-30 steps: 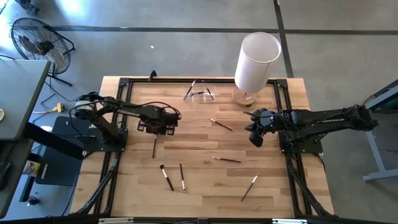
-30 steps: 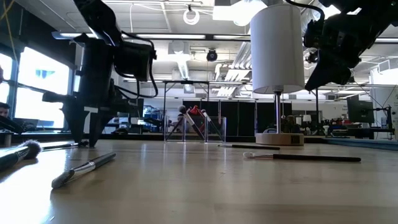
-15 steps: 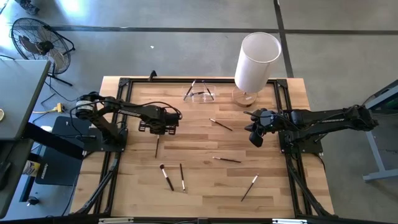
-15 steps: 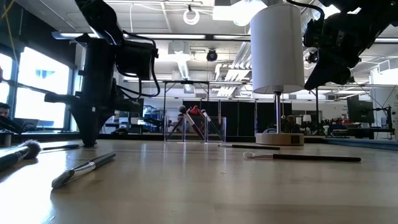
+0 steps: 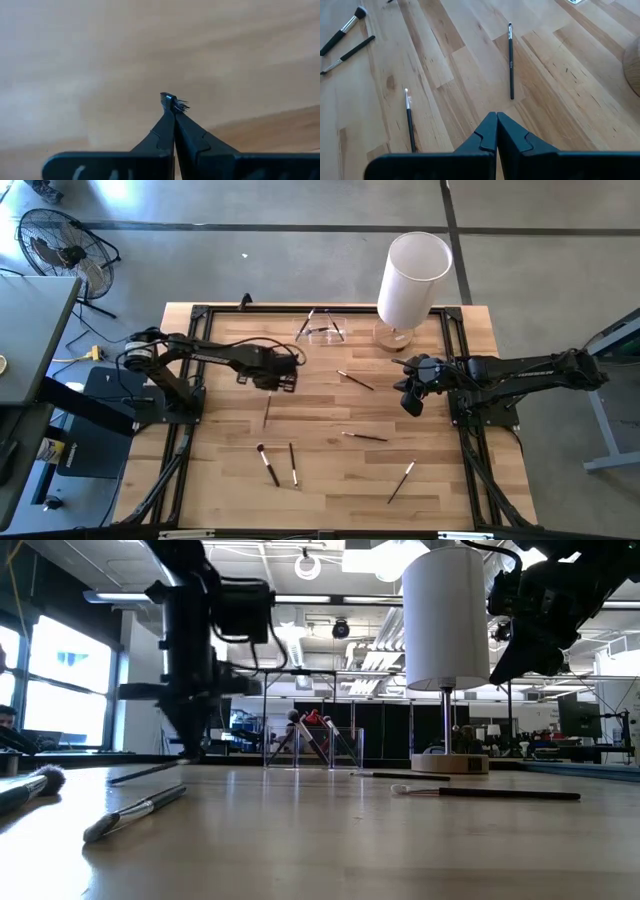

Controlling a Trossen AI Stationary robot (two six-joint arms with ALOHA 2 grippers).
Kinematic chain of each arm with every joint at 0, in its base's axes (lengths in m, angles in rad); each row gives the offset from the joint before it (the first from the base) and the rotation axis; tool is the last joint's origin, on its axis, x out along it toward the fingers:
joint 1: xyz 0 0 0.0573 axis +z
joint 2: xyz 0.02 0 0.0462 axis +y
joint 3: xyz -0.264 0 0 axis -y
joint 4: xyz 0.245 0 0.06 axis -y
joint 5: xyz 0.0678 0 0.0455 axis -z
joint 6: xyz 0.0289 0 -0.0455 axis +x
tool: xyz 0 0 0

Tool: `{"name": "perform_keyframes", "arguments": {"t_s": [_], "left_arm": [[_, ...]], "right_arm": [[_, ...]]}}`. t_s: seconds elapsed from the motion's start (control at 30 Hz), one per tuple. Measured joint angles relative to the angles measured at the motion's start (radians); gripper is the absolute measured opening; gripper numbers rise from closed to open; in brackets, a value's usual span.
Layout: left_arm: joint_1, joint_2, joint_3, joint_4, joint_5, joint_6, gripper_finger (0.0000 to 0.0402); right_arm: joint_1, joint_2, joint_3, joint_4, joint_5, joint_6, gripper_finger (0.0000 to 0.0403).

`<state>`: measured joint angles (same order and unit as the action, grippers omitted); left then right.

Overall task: Put items in baskets/containers
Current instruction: Put the black eye groomer brush into the transparent organizer

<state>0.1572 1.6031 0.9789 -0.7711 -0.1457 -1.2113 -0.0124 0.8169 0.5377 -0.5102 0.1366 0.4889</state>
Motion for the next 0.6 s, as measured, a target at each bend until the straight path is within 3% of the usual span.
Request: {"name": "perform_keyframes", "arguments": {"t_s": [0.33,0.5,0.6], "left_arm": [[0.034,-0.064,0.025,0.501,-0.142,0.303,0.0000],[0.109,-0.068,0.026,0.774,-0.112,0.509,0.0000],[0.176,-0.070,0.027,0.925,-0.035,0.608,0.0000]], "right_arm": [[0.000,0.000,0.000,0.009,-0.021,0.000,0.0000],[0.000,0.000,0.000,0.012,-0.020,0.000,0.0000],[0.000,0.000,0.000,0.014,-0.005,0.000,0.0000]]}}
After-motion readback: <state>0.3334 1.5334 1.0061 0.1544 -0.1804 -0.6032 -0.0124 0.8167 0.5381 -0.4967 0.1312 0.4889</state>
